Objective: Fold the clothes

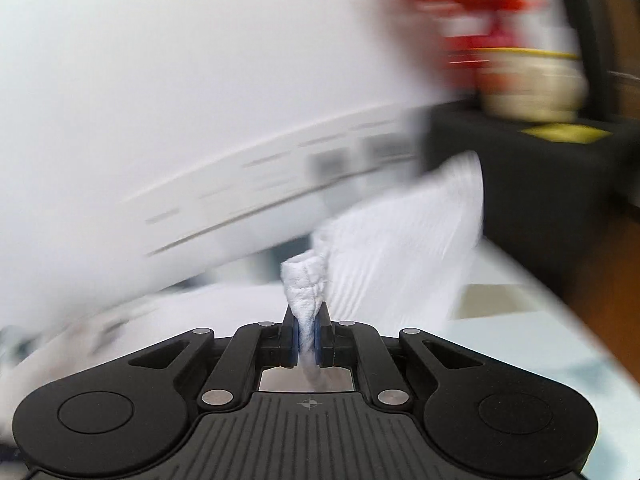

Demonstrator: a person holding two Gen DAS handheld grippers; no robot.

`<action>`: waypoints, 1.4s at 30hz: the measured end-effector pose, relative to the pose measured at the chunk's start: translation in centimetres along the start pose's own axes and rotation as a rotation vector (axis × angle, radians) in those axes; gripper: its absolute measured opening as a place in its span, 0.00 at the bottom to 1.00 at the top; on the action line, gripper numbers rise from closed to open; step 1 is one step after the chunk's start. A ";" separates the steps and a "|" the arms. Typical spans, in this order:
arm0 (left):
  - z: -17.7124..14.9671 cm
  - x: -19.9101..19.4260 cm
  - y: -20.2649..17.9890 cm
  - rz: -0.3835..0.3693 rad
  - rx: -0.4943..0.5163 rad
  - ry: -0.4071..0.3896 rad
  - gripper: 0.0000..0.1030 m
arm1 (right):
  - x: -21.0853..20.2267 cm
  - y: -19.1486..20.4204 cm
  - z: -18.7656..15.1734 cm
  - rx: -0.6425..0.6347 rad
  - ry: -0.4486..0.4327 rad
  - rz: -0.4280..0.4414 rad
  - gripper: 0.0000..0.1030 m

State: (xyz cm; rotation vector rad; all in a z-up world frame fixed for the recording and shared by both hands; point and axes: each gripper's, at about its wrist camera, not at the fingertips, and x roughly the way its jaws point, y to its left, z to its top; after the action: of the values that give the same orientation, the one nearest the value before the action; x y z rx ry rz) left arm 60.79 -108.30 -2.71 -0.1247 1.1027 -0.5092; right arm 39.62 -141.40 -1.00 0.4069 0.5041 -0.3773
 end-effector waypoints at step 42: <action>6.9 8.8 -9.0 -0.195 0.055 -0.107 0.04 | -2.0 5.3 -9.8 -0.300 0.099 0.219 0.53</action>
State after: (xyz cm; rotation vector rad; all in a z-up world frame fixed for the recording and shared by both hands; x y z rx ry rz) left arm 66.91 -121.24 -3.69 -0.2102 0.9761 -0.6998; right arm 36.55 -131.91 -6.33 0.1871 0.5964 -0.0671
